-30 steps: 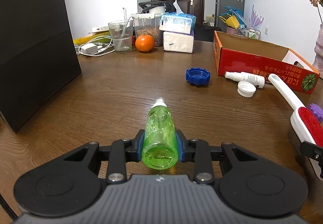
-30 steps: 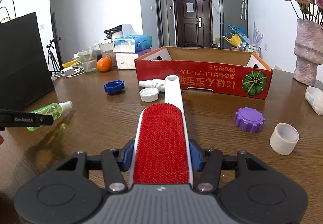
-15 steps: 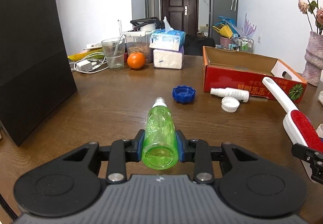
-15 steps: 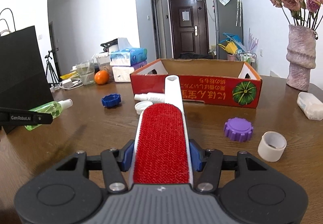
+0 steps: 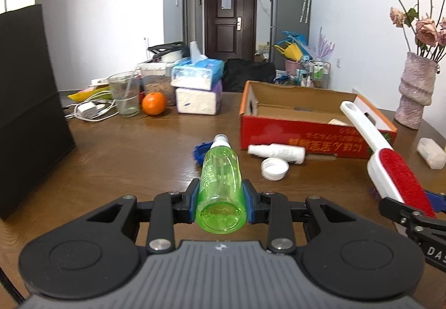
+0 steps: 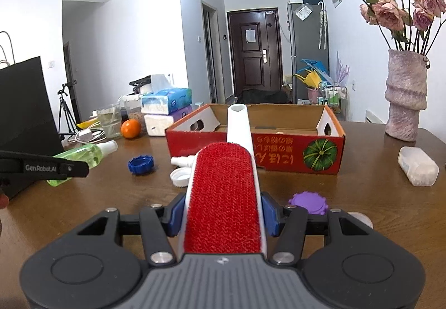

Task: Organize rigid objects
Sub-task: 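Carry the spray bottle and lint roller over the red cardboard box with both grippers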

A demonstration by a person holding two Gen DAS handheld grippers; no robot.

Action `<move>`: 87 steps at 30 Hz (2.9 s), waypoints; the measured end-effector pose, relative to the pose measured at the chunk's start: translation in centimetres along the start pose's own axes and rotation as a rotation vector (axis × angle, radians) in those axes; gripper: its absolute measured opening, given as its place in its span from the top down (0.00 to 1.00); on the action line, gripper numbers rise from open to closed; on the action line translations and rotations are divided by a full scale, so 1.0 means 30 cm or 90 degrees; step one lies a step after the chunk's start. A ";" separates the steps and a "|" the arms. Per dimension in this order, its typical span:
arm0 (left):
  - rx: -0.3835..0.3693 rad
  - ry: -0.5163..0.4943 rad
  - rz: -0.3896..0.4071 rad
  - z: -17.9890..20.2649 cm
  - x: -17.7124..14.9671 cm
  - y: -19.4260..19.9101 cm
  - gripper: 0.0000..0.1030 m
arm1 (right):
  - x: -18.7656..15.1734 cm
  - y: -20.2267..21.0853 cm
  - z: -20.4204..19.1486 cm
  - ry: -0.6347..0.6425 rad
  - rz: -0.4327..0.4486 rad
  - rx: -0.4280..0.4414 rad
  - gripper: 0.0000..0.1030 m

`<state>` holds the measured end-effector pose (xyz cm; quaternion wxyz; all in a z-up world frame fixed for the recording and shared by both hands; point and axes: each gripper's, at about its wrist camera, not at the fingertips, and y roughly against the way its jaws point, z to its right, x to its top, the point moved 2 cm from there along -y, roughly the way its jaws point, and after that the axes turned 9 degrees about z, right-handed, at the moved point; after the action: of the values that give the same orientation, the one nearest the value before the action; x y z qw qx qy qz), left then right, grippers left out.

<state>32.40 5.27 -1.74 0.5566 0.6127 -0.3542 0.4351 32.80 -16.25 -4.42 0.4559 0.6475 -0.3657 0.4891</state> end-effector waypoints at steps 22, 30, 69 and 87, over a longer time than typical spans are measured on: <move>-0.047 0.020 0.029 0.190 0.156 -0.152 0.69 | 0.120 -0.122 0.108 -0.015 0.032 -0.023 0.47; -0.051 0.028 0.031 0.227 0.205 -0.228 0.69 | 0.159 -0.187 0.137 -0.020 0.044 -0.033 0.47; -0.063 0.048 0.033 0.333 0.365 -0.637 0.69 | 0.327 -0.544 0.310 -0.013 0.061 -0.068 0.47; -0.023 0.020 0.006 0.350 0.344 -0.866 0.69 | 0.289 -0.759 0.366 -0.006 0.014 -0.089 0.47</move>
<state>61.53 -1.25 -1.90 0.5706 0.5942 -0.3562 0.4410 59.23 -19.67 -2.51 0.4927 0.6122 -0.4080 0.4647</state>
